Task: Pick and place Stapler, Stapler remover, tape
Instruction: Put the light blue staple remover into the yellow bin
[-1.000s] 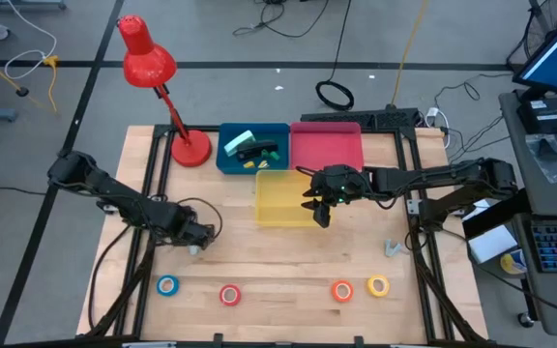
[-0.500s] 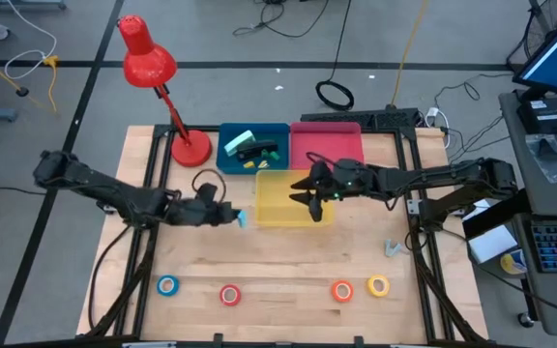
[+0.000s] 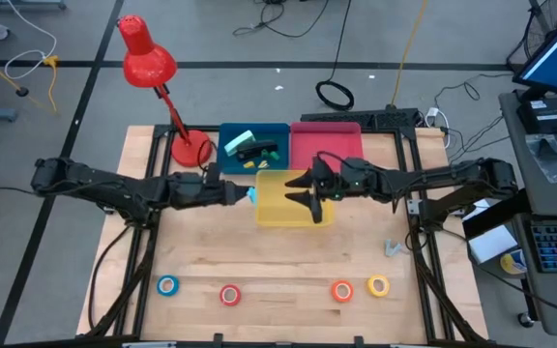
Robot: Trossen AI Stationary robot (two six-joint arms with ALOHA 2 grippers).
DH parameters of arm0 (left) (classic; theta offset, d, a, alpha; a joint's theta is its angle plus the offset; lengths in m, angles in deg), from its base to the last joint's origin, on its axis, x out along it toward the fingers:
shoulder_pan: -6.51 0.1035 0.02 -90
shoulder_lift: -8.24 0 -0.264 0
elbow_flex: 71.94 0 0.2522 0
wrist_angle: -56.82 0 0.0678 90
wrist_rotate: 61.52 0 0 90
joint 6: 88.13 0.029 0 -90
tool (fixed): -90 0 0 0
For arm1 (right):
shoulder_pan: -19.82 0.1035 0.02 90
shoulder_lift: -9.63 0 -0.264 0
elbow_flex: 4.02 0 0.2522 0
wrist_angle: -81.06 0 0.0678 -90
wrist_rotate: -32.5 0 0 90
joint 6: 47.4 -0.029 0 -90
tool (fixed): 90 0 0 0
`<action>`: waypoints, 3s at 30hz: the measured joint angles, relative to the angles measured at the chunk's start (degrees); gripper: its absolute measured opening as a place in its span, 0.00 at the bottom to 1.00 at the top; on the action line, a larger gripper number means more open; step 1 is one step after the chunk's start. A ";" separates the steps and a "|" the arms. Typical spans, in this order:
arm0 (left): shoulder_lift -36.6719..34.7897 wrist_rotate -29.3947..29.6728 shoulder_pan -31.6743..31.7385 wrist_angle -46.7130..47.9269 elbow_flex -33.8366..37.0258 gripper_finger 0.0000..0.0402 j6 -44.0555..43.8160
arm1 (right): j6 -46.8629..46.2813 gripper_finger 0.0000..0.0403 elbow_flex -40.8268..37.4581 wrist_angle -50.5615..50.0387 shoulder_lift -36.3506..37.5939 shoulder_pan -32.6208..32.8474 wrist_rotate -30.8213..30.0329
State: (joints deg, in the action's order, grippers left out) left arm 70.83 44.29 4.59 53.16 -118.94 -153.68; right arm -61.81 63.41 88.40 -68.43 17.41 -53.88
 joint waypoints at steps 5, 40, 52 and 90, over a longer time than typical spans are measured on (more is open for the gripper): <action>2.12 -3.80 2.18 -4.33 -0.53 0.10 1.33 | 7.11 0.39 0.02 2.22 0.00 1.61 0.89; 16.96 -10.35 3.99 -2.14 -15.09 0.11 12.29 | 4.61 0.31 0.02 3.85 -2.56 1.63 -5.83; 16.93 -10.70 4.44 -2.34 -15.09 0.12 12.73 | 4.58 0.10 0.02 3.55 -2.56 1.65 -5.65; 16.91 -15.63 5.77 1.53 -15.07 0.41 19.38 | 3.07 0.00 0.02 0.01 -2.54 1.52 -5.14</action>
State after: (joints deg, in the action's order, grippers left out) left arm 87.74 28.66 10.36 54.68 -134.01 -134.30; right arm -58.74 63.43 88.41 -70.97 18.93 -59.01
